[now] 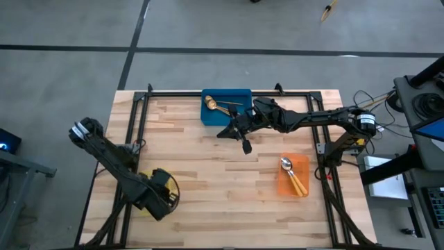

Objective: Sort silverware by color (type)
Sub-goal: Return to Home Position

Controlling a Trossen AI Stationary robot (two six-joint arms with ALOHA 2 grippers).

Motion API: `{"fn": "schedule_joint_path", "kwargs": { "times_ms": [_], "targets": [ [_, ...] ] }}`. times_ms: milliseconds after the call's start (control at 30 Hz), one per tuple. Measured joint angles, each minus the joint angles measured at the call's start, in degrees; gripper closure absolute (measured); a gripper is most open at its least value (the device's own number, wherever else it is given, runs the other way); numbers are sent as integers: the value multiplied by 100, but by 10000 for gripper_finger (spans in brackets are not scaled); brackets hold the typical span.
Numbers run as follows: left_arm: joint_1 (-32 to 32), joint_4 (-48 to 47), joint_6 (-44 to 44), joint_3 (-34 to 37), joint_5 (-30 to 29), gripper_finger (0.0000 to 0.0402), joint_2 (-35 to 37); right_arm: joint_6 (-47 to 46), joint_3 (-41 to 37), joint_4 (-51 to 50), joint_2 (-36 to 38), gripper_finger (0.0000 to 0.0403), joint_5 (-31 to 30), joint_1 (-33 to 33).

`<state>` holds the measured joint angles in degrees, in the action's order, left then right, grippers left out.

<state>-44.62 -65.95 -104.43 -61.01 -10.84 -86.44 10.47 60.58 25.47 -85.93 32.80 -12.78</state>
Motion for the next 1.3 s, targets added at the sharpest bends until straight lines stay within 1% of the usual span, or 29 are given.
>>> {"fn": "schedule_joint_path", "kwargs": {
  "times_ms": [167, 300, 333, 400, 433, 533, 600, 667, 800, 900, 1067, 1133, 1233, 1300],
  "targets": [
    [-134, 282, 934, 163, -690, 326, 510, 4, 0, 2, 0, 394, -2, -1],
    [-178, 553, 1896, 304, -814, 327, 715, -22, 0, 2, 2, 394, -2, 0],
    [-186, 659, 2151, 281, -933, 327, 796, -74, 0, 0, 10, 394, 0, 0],
    [-205, 760, 2661, 172, -1402, 327, 940, -224, 0, -13, 42, 394, 2, -1],
    [-237, 832, 3009, 105, -1771, 327, 1009, -276, 0, 3, 57, 394, 17, 2],
    [-376, 1261, 4454, -73, -2890, 327, 1314, -302, -50, -3, 133, 394, 91, 126],
    [-403, 1515, 5427, -122, -3341, 327, 1568, -364, -138, -24, 209, 394, 111, 251],
    [-394, 1693, 6216, -122, -3600, 327, 1846, -388, -252, -36, 295, 394, 29, 406],
    [-372, 1870, 7500, -120, -3809, 327, 2305, -449, -401, -339, 534, 394, -583, 738],
    [-336, 1951, 8199, -116, -3815, 327, 2536, -436, -452, -633, 653, 394, -985, 1007],
    [-299, 2240, 9230, -60, -3787, 327, 2683, -237, -598, -721, 815, 394, -1038, 1336],
    [-299, 2390, 9588, 33, -3731, 327, 2746, -166, -723, -719, 935, 394, -1163, 1402],
    [-292, 2727, 9849, 228, -3695, 327, 2856, -120, -980, -659, 1128, 394, -1635, 1471],
    [-289, 3091, 10013, 479, -3658, 327, 2990, -53, -1237, -451, 1236, 394, -1694, 1490]
  ]
}}
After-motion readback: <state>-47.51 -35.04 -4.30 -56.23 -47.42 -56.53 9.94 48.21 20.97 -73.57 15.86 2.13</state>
